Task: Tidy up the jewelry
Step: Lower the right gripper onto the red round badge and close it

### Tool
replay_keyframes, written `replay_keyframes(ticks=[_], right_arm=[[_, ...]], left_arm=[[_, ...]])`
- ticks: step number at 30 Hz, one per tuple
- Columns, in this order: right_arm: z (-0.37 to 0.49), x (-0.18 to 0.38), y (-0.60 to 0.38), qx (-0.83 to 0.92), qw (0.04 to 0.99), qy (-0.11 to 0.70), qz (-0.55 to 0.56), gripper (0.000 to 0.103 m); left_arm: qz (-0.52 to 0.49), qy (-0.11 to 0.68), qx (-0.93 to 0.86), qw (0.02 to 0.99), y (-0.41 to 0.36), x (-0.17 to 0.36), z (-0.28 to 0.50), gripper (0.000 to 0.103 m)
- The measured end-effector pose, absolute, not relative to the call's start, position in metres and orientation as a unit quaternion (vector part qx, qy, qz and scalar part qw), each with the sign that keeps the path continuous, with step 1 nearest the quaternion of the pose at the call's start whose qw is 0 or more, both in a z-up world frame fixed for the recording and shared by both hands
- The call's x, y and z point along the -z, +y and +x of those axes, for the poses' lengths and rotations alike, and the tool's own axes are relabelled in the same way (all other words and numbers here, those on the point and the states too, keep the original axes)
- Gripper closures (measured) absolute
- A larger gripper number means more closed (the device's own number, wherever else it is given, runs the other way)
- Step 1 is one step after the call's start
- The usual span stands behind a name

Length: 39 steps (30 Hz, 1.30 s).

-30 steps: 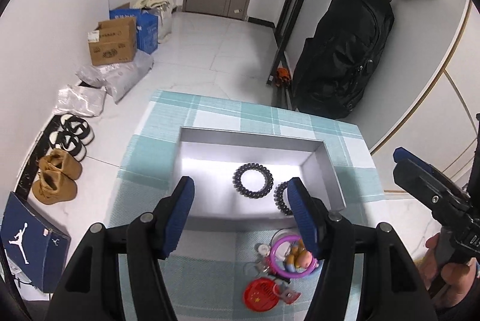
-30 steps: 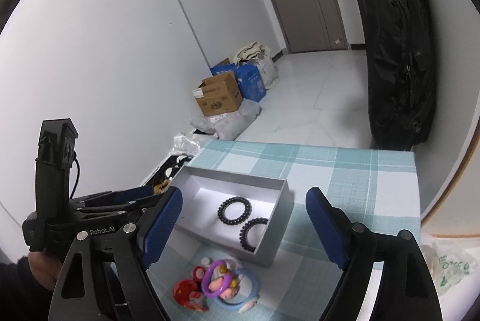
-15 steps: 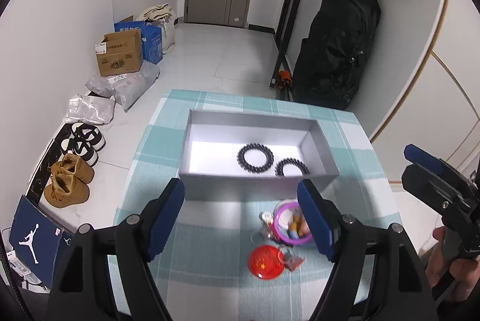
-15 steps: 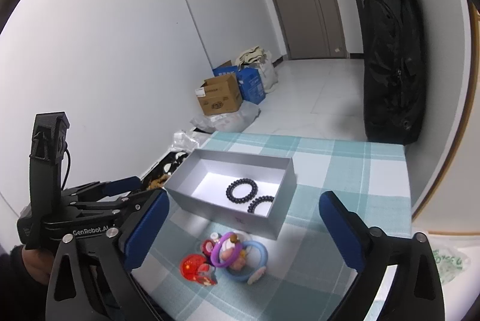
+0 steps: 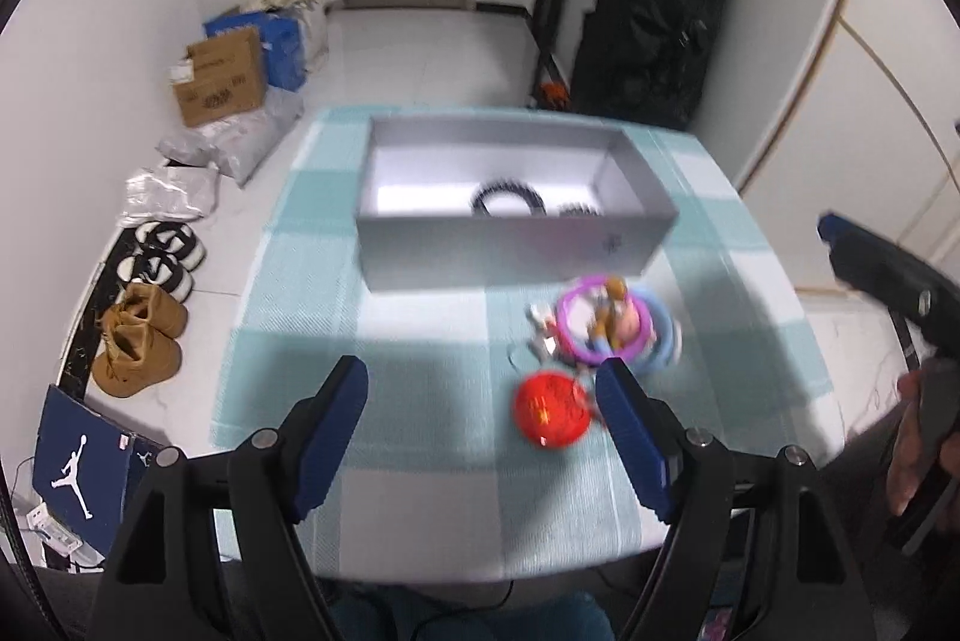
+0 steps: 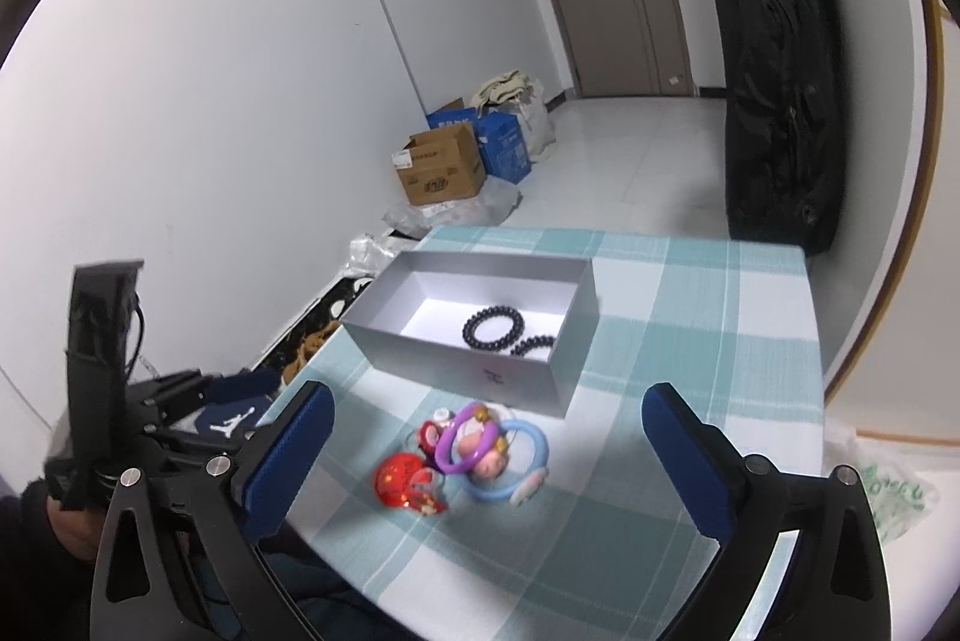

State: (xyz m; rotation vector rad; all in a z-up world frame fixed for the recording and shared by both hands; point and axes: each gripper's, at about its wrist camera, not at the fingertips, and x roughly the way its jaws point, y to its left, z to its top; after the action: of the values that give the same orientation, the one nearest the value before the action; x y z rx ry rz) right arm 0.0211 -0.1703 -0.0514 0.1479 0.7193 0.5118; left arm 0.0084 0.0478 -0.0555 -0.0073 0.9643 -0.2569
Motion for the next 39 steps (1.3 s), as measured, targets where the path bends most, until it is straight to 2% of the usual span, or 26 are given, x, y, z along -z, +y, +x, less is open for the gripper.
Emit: replay_keyframes(ticks=[12,22,24,27,29,30,39], right_arm=[[0.018,0.053,-0.175,-0.240,0.899,0.358,0.076,0.000],[0.021,0.056,-0.181,-0.227,0.896,0.371,0.084,0.000],[0.021,0.056,-0.184,-0.226,0.896,0.371,0.089,0.000],[0.021,0.056,-0.189,-0.225,0.896,0.372,0.096,0.000],[0.021,0.057,-0.191,-0.224,0.895,0.373,0.101,0.000],[0.021,0.057,-0.192,-0.224,0.895,0.373,0.102,0.000],[0.021,0.056,-0.192,-0.224,0.894,0.374,0.103,0.000]], left_arm=[[0.103,0.517,0.133,0.839,0.017,0.090,0.006,0.028],[0.100,0.523,0.152,0.833,0.011,0.093,0.010,0.029],[0.118,0.511,0.158,0.837,0.007,0.093,0.009,0.031],[0.124,0.506,0.174,0.835,0.005,0.091,0.008,0.045],[0.115,0.512,0.188,0.830,0.004,0.089,0.007,0.059],[0.113,0.514,0.192,0.828,0.004,0.089,0.007,0.062],[0.104,0.530,0.205,0.816,0.000,0.088,0.014,0.064]])
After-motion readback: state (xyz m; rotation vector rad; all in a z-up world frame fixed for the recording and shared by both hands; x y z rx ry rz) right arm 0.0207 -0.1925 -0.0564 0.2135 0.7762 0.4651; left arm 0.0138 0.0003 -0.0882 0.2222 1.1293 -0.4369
